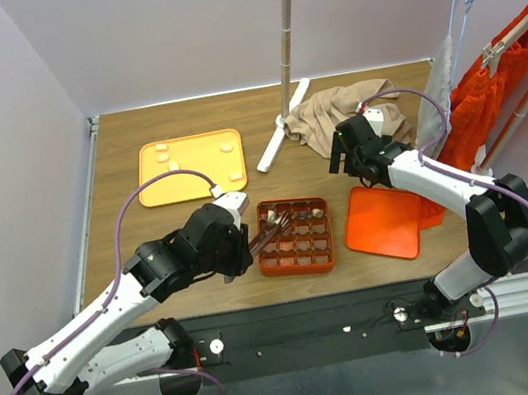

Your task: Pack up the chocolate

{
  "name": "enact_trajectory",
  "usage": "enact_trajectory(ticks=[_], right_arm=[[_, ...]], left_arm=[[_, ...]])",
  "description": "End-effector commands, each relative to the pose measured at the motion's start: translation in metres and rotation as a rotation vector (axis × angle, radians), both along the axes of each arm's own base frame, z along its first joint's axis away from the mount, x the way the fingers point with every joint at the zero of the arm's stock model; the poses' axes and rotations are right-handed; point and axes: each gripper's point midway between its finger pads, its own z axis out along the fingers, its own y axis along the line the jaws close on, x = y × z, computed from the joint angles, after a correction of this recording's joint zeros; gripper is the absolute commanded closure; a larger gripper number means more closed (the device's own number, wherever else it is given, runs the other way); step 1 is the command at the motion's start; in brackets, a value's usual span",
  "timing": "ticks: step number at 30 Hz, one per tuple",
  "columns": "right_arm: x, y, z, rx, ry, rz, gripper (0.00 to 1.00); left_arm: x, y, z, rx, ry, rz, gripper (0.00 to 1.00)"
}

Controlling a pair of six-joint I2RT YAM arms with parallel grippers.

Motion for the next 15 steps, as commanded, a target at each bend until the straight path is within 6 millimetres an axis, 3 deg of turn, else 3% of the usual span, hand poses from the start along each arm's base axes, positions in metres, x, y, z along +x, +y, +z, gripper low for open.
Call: enact_trajectory(ticks=[1,15], right_arm=[[0.0004,0.0009,-0.0011,-0.004,0.018,0.010,0.02],[-0.0031,-0.0029,0.0013,-0.009,0.009,0.001,0.02]], left_arm=[[0.0023,-0.0095,0.0144,-0.046,-0.027,-0.015,0.75],[0.0029,-0.0112,0.0084,-0.052,-0.018,0.001,0.71]])
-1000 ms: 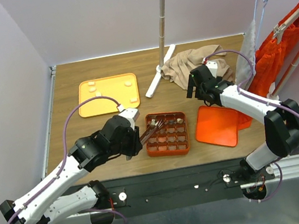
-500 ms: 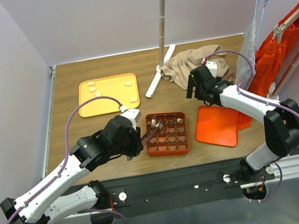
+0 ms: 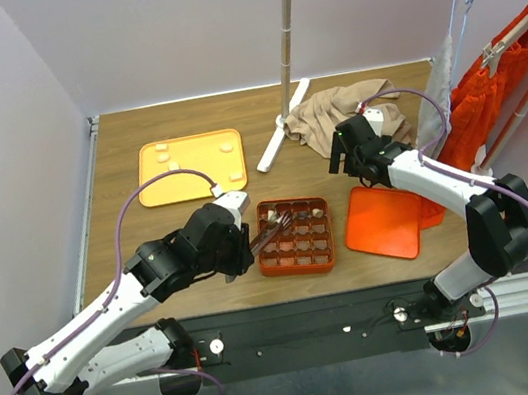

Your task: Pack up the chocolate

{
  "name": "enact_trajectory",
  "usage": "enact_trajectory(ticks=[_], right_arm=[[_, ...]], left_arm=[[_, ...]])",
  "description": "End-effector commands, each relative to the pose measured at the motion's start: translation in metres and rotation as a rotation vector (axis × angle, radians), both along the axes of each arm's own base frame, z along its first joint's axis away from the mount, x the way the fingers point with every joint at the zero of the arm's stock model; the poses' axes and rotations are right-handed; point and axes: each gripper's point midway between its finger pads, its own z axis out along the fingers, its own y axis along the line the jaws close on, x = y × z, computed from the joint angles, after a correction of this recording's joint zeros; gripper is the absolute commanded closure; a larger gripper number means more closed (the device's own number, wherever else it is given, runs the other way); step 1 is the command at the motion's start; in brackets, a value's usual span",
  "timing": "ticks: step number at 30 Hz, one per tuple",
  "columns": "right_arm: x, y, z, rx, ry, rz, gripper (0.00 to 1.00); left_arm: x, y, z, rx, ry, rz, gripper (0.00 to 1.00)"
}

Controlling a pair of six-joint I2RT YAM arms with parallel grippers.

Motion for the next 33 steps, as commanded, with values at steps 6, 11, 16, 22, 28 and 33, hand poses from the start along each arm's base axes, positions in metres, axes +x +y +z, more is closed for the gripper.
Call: enact_trajectory(ticks=[6,11,16,22,28,33], right_arm=[[-0.004,-0.006,0.001,-0.017,0.007,-0.007,0.02],[-0.005,-0.005,-0.001,-0.013,0.013,-0.006,0.02],[-0.003,-0.004,0.003,-0.012,0.005,0.001,0.02],[-0.003,-0.004,0.002,-0.014,0.008,0.001,0.02],[-0.005,-0.004,0.000,-0.014,0.011,0.002,0.02],[-0.005,-0.005,0.000,-0.014,0.009,-0.002,0.02]], left_arm=[[-0.002,-0.006,0.004,-0.050,0.002,0.006,0.67],[-0.003,-0.004,0.002,-0.047,0.006,0.009,0.62],[-0.004,-0.005,0.002,-0.052,0.008,0.006,0.58],[-0.003,-0.005,0.006,-0.051,-0.004,0.004,0.54],[-0.001,-0.004,0.008,-0.046,-0.012,0.010,0.55],[0.008,-0.005,0.037,-0.106,-0.081,0.040,0.70]])
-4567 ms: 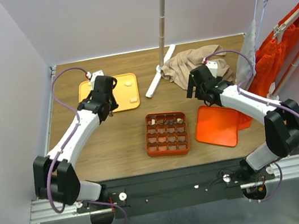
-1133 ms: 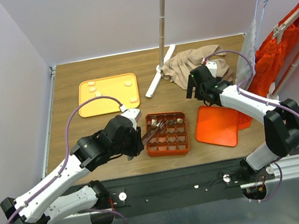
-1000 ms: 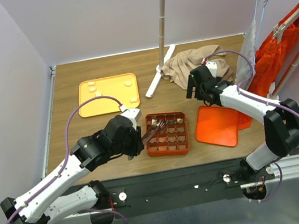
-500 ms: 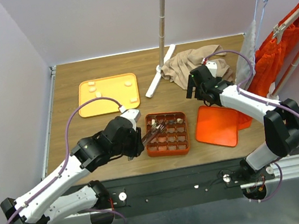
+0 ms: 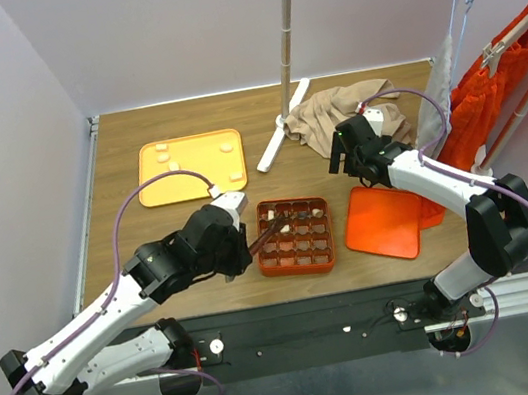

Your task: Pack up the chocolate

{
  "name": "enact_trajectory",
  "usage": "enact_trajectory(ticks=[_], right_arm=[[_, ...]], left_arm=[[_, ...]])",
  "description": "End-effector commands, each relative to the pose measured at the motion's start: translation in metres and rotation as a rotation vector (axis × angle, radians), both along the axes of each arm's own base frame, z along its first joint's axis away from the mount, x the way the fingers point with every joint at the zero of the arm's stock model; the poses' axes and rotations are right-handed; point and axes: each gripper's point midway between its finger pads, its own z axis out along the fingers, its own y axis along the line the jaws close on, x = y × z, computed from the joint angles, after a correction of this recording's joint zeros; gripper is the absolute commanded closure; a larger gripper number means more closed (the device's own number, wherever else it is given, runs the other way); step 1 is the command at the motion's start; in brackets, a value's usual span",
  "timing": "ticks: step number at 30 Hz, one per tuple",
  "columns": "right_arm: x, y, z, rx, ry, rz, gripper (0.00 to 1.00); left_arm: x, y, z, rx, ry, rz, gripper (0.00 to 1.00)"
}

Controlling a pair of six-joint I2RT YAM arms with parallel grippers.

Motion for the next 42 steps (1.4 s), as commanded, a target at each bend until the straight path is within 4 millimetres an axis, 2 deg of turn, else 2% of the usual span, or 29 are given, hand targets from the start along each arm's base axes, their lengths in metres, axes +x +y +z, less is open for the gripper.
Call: enact_trajectory(ticks=[1,3,9,10,13,16,18,20,21,23,24,27,28,30,36,40,42], right_arm=[[-0.005,-0.004,-0.001,-0.013,0.012,-0.003,0.02],[-0.005,-0.004,0.000,-0.012,0.011,-0.003,0.02],[-0.005,-0.005,0.000,-0.013,0.010,-0.006,0.02],[-0.004,-0.005,0.001,-0.012,0.007,-0.006,0.02],[-0.005,-0.004,0.000,-0.008,0.010,-0.007,0.02],[-0.004,-0.003,0.000,-0.003,0.010,-0.005,0.02],[-0.005,-0.004,0.001,-0.004,0.006,-0.007,0.02],[-0.005,-0.004,0.003,-0.006,0.003,-0.008,0.02],[-0.005,-0.005,0.002,-0.008,0.003,-0.008,0.02],[-0.005,-0.005,0.001,-0.010,0.006,-0.007,0.02],[-0.005,-0.005,0.001,-0.010,0.007,-0.008,0.02],[-0.004,-0.004,0.001,-0.007,0.008,-0.009,0.02],[-0.004,-0.004,0.000,-0.003,0.009,-0.009,0.02],[-0.004,-0.003,0.000,-0.001,0.011,-0.008,0.02],[-0.004,-0.004,0.002,-0.010,0.005,-0.005,0.02],[-0.004,-0.004,0.002,-0.013,0.005,-0.001,0.02],[-0.003,-0.003,0.003,-0.009,0.005,0.002,0.02]], left_arm=[[0.011,-0.007,0.046,-0.121,-0.107,0.033,0.70],[0.015,-0.005,0.060,-0.160,-0.143,0.064,0.70],[0.034,0.008,0.086,-0.190,-0.225,0.201,0.75],[0.042,0.016,0.088,-0.172,-0.252,0.258,0.75],[0.061,0.019,0.087,-0.151,-0.291,0.343,0.70],[0.095,0.030,0.080,-0.092,-0.315,0.459,0.70],[0.119,0.049,0.070,-0.059,-0.299,0.547,0.70],[0.134,0.060,0.064,-0.058,-0.293,0.567,0.70],[0.147,0.084,0.056,-0.033,-0.282,0.646,0.70],[0.161,0.099,0.044,-0.004,-0.255,0.678,0.70],[0.169,0.114,0.042,0.012,-0.247,0.726,0.71],[0.190,0.123,0.033,0.056,-0.217,0.733,0.70],[0.196,0.134,0.029,0.081,-0.197,0.759,0.69],[0.211,0.135,0.019,0.128,-0.152,0.766,0.69],[0.226,0.130,0.002,0.146,-0.118,0.753,0.68],[0.225,0.139,0.004,0.173,-0.127,0.792,0.64],[0.224,0.143,0.005,0.185,-0.138,0.807,0.59]])
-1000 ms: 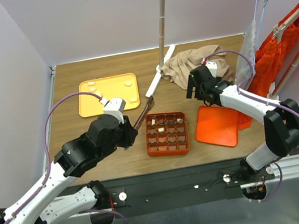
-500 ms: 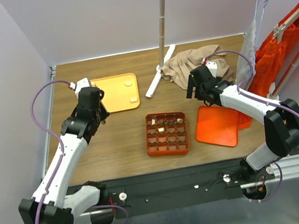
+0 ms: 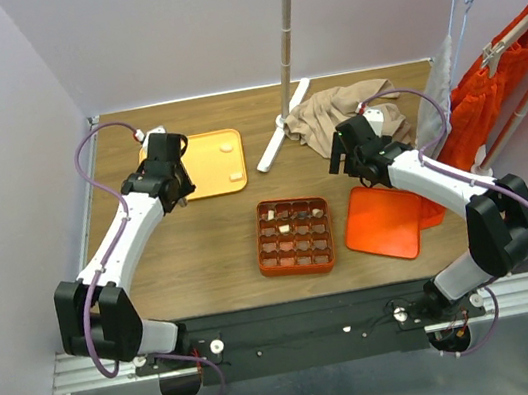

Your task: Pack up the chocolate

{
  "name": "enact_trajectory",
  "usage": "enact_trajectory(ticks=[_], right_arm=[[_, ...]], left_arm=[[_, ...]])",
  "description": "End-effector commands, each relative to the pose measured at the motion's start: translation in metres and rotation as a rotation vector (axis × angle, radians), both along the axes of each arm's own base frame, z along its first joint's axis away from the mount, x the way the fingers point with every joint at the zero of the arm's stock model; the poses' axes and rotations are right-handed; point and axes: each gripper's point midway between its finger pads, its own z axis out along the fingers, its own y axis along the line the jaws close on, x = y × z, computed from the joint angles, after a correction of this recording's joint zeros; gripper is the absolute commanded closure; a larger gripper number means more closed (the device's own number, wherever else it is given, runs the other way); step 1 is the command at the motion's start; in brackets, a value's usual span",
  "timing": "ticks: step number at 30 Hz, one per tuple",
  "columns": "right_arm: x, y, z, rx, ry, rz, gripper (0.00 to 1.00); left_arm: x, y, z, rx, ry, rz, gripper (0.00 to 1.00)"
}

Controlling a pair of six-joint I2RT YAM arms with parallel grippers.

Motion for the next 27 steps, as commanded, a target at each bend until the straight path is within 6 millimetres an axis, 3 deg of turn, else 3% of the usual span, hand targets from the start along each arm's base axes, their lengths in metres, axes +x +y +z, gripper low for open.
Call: enact_trajectory(ticks=[1,6,19,27], right_arm=[[-0.002,-0.003,0.003,-0.006,0.000,0.003,0.02],[-0.002,-0.002,0.003,-0.004,0.000,0.003,0.02],[-0.002,-0.002,0.003,-0.002,0.000,0.002,0.02],[-0.002,-0.002,0.002,-0.005,0.003,0.003,0.02]], left_arm=[[0.007,0.009,0.021,0.024,-0.067,0.034,0.57],[0.005,0.013,0.018,0.041,-0.070,0.043,0.47],[0.020,0.017,-0.002,0.074,-0.054,0.026,0.48],[0.017,0.020,-0.022,0.090,-0.008,0.022,0.54]])
